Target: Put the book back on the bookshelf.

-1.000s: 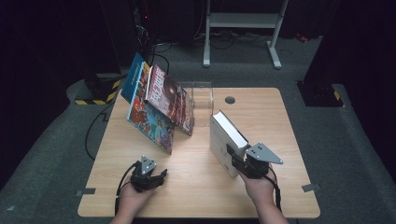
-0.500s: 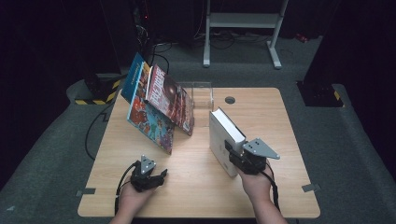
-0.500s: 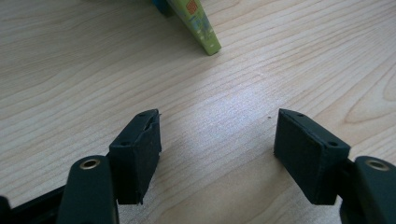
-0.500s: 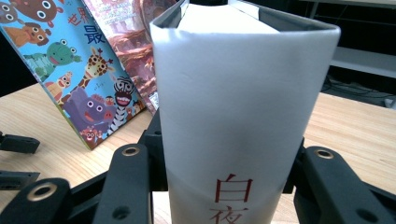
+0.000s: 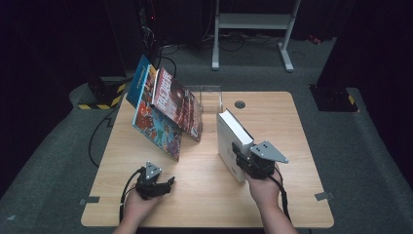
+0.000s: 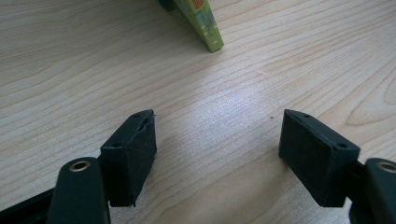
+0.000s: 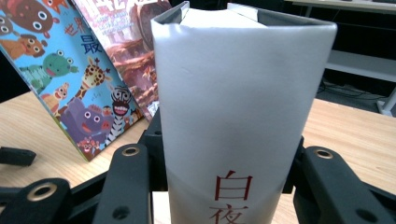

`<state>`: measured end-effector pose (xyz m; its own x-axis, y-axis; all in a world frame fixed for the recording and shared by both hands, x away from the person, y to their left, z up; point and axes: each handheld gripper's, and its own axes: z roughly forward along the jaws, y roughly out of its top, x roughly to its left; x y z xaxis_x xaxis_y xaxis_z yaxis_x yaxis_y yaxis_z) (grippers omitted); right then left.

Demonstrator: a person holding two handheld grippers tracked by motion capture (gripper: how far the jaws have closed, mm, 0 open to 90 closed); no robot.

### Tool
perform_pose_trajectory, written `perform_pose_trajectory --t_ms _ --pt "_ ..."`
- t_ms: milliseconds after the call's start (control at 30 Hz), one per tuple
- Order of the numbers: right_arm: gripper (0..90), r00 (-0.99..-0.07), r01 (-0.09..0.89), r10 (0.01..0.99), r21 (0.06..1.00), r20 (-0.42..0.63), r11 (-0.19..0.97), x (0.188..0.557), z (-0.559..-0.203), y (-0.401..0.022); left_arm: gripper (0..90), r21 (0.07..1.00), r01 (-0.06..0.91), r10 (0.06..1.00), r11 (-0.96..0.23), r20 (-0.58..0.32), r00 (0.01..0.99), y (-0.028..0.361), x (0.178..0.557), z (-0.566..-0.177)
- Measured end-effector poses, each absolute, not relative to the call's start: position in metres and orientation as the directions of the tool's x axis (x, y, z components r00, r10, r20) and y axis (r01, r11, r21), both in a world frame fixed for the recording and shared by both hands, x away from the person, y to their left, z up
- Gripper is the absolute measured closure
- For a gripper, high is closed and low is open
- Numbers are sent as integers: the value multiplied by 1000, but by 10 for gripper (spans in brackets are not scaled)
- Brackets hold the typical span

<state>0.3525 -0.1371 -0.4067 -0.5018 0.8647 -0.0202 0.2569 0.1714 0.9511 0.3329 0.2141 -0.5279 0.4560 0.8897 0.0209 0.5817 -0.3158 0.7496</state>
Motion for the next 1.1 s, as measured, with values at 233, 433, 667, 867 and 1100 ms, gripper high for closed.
perform_pose_trajectory --t_ms 233,433,667,867,1100 --pt "544 -487 248 873 959 0 139 359 -397 -132 234 744 596 898 -303 13 440 214 334 -528" --pt "544 -480 240 877 963 11 119 370 -389 -123 193 738 603 899 -303 11 439 215 334 -528" --pt "544 -474 236 880 967 23 102 388 -384 -108 148 733 610 902 -299 10 431 214 335 -529" --pt "544 -462 235 887 966 17 104 404 -386 -94 148 733 608 901 -305 14 434 215 335 -529" --pt "544 -451 234 892 966 10 108 425 -390 -83 148 734 607 900 -305 14 435 215 334 -529"
